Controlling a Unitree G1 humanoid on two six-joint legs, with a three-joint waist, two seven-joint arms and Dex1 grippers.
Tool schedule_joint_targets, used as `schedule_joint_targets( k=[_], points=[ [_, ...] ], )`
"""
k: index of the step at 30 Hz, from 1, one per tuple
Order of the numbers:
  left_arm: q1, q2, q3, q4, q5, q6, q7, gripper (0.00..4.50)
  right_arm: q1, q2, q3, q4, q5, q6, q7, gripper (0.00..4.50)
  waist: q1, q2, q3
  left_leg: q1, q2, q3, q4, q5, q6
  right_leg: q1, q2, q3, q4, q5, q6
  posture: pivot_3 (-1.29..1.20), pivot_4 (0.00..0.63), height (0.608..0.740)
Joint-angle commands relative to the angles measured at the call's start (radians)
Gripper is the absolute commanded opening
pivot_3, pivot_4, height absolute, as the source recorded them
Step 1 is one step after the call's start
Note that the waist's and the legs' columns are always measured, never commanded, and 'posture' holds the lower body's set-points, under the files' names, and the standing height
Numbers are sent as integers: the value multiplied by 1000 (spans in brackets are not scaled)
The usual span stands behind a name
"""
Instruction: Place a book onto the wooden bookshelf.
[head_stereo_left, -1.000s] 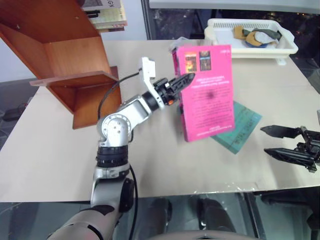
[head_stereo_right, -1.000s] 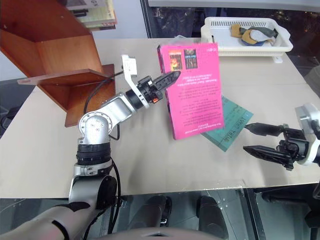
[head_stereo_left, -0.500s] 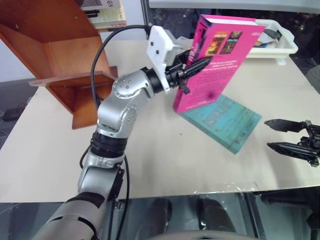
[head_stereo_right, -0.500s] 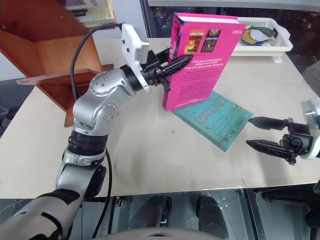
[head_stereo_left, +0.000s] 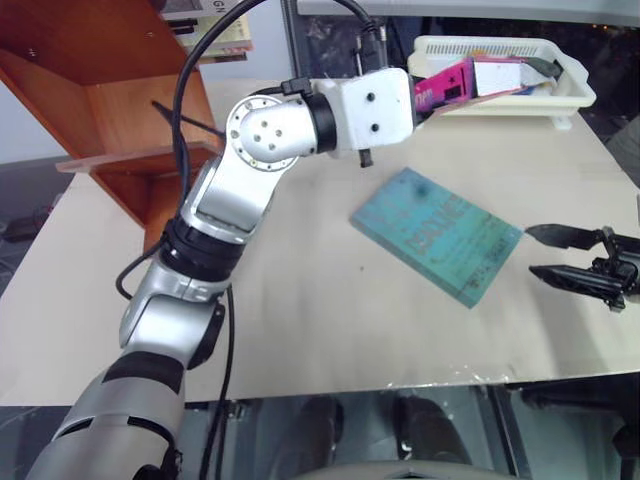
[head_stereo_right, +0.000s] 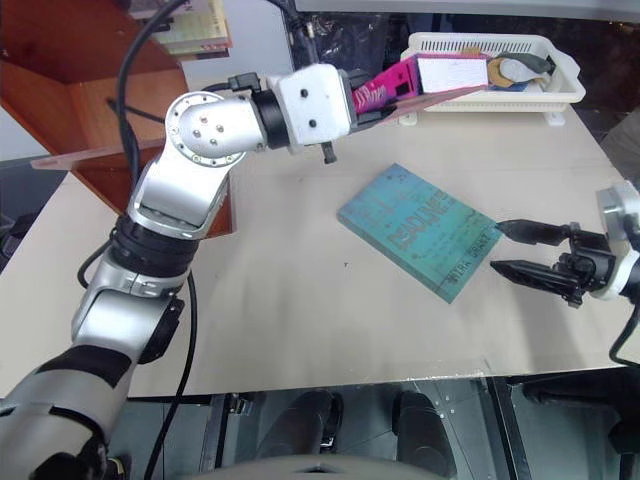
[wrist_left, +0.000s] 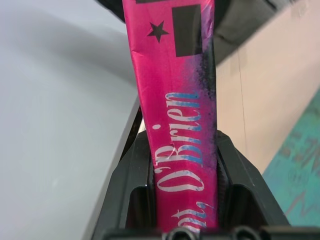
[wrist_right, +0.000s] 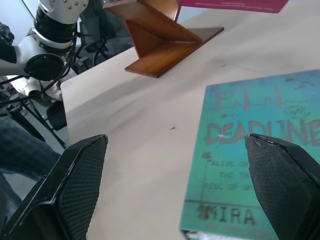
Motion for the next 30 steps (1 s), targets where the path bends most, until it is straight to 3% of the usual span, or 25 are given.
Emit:
schedule_joint_targets(
  k=[1, 13, 20, 30],
  points=[
    [-70, 40, -9, 35, 68, -74, -57, 1263, -62, 7, 12, 55, -10, -35, 46, 4500, -2, 0, 0, 0, 0, 0, 0, 0, 0, 0, 0, 0, 0, 0, 0, 0, 150, 740],
    [-243, 131, -26, 183, 165, -194, -256, 1263, -284, 35, 88, 371, -97, -118, 178, 4500, -2, 0, 2, 0, 0, 0, 0, 0, 0, -1, 1, 0, 0, 0, 0, 0, 150, 740],
    [-357, 155, -46, 249, 230, -217, -359, 1263, -355, 65, 136, 449, -140, -148, 203, 4500, -7, 2, 4, -1, 0, 1, 0, 0, 0, -1, 1, 0, 0, 0, 0, 0, 150, 740],
    [-342, 146, -19, 181, 242, -98, -425, 1263, -438, 61, 188, 536, -168, -188, 213, 4500, -28, 2, 5, -1, 0, 0, 0, 0, 0, -1, 1, 0, 1, 0, 0, 0, 150, 740]
  ],
)
